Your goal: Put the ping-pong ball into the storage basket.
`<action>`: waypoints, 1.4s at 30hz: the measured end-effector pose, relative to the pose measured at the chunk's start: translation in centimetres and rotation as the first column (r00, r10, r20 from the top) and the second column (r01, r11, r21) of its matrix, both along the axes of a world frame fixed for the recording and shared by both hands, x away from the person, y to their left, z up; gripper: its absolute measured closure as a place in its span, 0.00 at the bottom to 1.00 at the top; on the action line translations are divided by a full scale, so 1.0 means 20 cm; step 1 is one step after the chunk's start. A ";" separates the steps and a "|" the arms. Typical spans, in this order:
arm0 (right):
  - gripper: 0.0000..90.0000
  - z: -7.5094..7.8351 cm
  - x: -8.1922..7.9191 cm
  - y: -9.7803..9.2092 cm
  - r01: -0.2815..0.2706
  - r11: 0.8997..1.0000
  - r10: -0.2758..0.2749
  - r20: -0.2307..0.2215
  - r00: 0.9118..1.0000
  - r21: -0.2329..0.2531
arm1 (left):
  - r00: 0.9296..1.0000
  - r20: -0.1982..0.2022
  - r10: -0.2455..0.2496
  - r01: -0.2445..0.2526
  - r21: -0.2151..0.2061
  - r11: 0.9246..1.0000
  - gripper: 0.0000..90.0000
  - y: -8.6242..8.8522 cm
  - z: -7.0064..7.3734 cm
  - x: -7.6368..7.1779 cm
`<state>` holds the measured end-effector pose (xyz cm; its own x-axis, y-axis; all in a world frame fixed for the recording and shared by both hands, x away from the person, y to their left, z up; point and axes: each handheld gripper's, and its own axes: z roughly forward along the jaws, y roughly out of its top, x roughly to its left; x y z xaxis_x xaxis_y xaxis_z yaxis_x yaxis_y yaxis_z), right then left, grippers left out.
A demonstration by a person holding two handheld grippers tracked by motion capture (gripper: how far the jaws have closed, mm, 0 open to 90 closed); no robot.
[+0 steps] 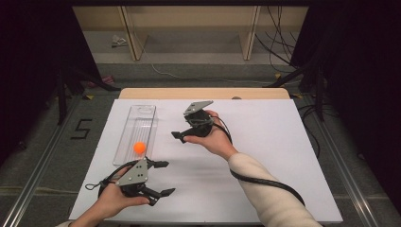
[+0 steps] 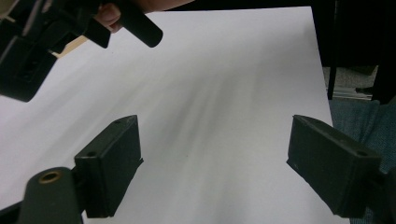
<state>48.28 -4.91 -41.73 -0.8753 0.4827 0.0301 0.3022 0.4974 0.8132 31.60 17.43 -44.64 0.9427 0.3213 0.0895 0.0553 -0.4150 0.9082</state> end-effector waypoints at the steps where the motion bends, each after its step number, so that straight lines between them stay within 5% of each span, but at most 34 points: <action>1: 0.18 0.00 0.00 -0.02 0.003 1.000 -0.003 0.001 1.000 -0.002 | 1.000 0.000 0.000 0.000 0.000 1.000 0.19 0.00 0.00 0.00; 42: 0.18 -0.06 -0.16 -0.52 0.147 0.989 -0.147 -0.016 0.989 0.029 | 1.000 0.003 0.012 -0.012 0.001 1.000 0.19 0.01 0.00 0.00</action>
